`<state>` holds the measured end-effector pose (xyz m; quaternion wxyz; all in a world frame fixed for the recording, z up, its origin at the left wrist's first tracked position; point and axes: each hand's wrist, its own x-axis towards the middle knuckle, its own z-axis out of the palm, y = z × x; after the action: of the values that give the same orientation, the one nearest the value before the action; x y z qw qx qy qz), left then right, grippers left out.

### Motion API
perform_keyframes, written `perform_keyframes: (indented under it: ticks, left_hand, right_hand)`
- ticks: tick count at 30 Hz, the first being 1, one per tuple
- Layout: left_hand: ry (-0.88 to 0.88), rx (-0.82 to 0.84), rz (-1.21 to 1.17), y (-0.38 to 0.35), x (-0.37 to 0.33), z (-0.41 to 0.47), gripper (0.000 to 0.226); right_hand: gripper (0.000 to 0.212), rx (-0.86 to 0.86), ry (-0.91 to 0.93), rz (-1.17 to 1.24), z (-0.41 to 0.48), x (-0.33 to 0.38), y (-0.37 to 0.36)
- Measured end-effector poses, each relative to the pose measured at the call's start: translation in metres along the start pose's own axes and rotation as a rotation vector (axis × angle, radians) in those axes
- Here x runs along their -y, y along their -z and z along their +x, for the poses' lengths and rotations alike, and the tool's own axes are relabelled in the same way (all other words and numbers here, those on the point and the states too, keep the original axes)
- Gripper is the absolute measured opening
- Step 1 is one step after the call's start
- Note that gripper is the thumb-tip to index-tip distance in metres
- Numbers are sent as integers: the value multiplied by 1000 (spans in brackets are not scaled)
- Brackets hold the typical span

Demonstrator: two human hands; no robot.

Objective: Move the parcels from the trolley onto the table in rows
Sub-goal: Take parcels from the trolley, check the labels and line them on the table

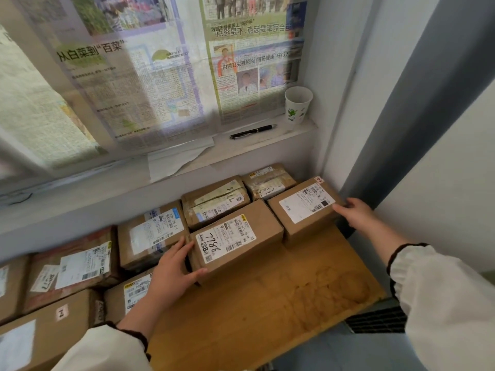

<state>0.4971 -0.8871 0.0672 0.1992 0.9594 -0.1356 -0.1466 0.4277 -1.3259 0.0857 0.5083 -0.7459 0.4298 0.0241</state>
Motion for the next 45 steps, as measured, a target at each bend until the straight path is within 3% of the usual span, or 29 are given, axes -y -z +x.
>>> perform_keyframes:
  ticks: [8,18,20,23,26,30,36,41,45]
  left_hand:
    - [-23,63,90,2,1,2,89]
    - [2,70,155,2,1,1,85]
    - [7,53,225,2,0,1,83]
    - [-12,23,269,4,-6,-4,80]
    - [-42,-38,236,14,-14,-7,75]
    - [-48,-133,221,42,-15,-12,73]
    - [6,-210,212,85,18,-44,74]
    - [150,-315,204,116,78,-116,77]
    - [324,-350,156,137,136,-213,76]
  right_hand:
    - [40,12,45,-45,0,-4,-9]
    - [43,14,69,-17,-7,-6,-23]
    - [50,10,79,-37,-8,-5,-23]
    - [71,-129,128,-37,-13,2,-26]
    - [72,-169,308,-151,-23,22,-36]
    - [74,-147,575,-506,-45,59,-66]
    - [74,22,863,-653,-107,109,-128]
    - [73,137,1129,-826,-187,145,-200]
    - [73,276,1280,-831,-274,155,-269]
